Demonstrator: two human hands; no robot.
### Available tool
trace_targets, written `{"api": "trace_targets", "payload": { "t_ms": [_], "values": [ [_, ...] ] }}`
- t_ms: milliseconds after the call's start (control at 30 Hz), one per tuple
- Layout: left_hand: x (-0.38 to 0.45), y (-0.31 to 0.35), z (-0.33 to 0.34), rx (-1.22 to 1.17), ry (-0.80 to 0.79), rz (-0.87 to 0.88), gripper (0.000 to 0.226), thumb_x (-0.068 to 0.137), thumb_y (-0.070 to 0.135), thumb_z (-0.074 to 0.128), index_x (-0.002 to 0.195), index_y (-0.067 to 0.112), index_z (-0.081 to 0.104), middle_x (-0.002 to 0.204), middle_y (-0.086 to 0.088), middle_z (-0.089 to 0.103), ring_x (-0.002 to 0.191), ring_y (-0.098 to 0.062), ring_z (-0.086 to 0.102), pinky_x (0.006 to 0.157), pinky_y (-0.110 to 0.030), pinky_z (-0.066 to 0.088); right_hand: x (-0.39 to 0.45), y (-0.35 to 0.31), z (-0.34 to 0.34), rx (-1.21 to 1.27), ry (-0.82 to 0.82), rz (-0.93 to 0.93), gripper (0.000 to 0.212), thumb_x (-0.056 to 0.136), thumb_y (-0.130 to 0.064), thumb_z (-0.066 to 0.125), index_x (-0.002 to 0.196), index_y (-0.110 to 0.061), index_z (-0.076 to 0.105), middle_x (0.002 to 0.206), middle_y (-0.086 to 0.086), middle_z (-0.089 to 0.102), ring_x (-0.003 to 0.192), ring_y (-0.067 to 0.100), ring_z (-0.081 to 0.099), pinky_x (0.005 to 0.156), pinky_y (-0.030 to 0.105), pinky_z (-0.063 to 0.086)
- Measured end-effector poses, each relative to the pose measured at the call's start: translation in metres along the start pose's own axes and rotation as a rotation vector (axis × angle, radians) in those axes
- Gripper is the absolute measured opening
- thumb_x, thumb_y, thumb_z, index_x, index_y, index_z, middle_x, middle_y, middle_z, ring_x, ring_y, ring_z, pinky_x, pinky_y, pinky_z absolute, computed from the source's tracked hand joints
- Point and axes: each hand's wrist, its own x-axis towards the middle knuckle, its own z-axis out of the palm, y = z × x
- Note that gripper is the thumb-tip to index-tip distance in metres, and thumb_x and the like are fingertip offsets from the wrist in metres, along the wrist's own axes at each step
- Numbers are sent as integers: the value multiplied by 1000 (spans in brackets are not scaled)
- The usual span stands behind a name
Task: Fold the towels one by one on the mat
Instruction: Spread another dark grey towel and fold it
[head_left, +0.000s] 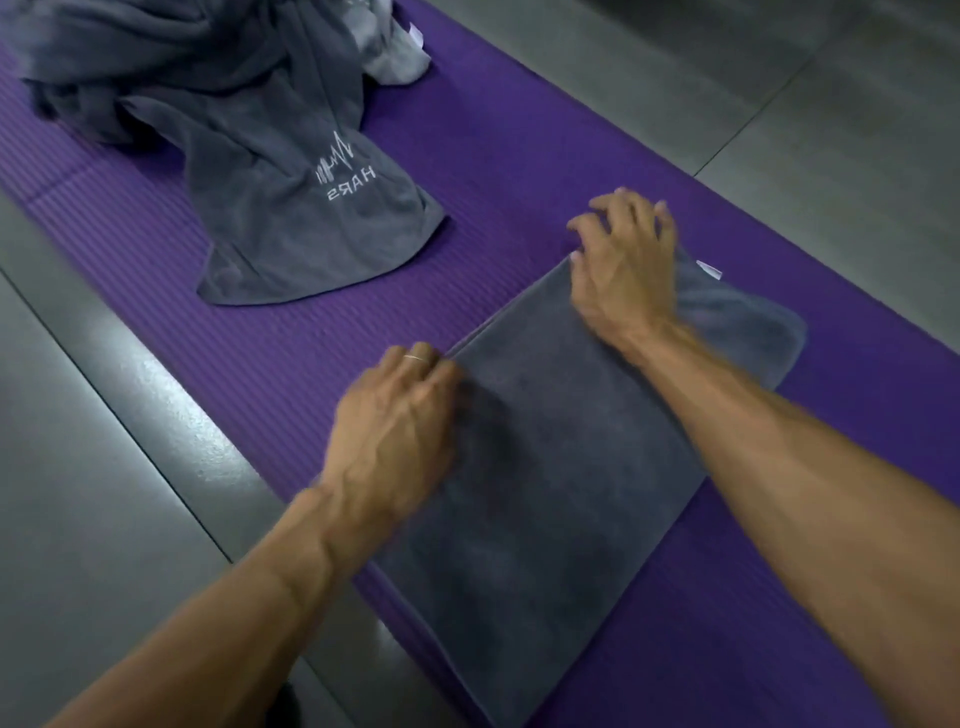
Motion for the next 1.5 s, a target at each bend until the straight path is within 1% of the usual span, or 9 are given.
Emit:
{"api": "trace_targets", "payload": {
  "t_ms": [100,200,400,600,767,933,1133,1267,1500],
  "values": [
    [-1,35,26,-140,-104,22,53,94,40,34,131,9,55,134,-10,55,127,-29,49,105,-44,42,-40,-23,4,279,-72,-224,40,91,-26,43,119,-6,62,130,17,57,121,34,53,103,50,43],
    [-14,36,48,20,-220,9,82,94,66,19,152,8,21,159,-8,20,149,-22,8,120,-45,8,-61,-7,9,148,-415,-362,64,93,-50,23,148,-19,36,158,6,27,146,22,23,117,48,17],
    [-11,34,47,89,-306,63,102,81,85,18,153,14,3,161,-7,2,148,-21,-8,119,-44,-6,-14,93,-5,-114,-539,216,68,95,-66,11,154,-34,1,164,-3,-2,150,20,-4,119,53,-4],
    [-18,70,42,23,-171,40,82,86,65,38,144,7,41,151,-11,39,144,-27,28,117,-52,13,-50,37,-18,139,-249,-80,52,99,-38,33,142,-12,44,155,12,33,144,29,28,117,50,23],
    [-48,123,64,-24,-194,-63,79,89,60,38,143,3,42,152,-14,36,145,-28,25,114,-55,15,-135,54,-21,141,-388,-318,57,95,-46,36,142,-15,46,154,9,36,143,25,32,115,48,25],
    [-54,122,69,67,-202,-35,82,90,65,33,147,5,35,156,-14,28,147,-27,17,116,-56,12,-107,149,-32,-117,-524,29,70,94,-66,9,155,-32,7,164,-2,0,150,18,-1,119,53,1],
    [-54,125,67,97,-237,-37,103,79,83,32,149,7,31,157,-13,26,148,-28,14,116,-57,9,-129,112,-45,46,-312,-91,60,97,-46,28,145,-13,41,157,12,29,145,28,25,117,54,22],
    [-54,123,68,106,-250,-6,119,64,91,38,150,9,27,158,-15,22,148,-29,11,116,-59,9,-181,130,-50,-13,-538,-82,72,93,-65,13,155,-28,11,163,-4,0,150,14,-1,119,53,10],
    [-68,130,66,-24,-134,52,82,78,68,47,142,17,42,149,-14,39,142,-31,30,112,-62,20,-186,129,-64,34,-344,77,68,89,-45,48,150,-20,30,161,10,15,148,28,15,117,54,20]
  ]
}}
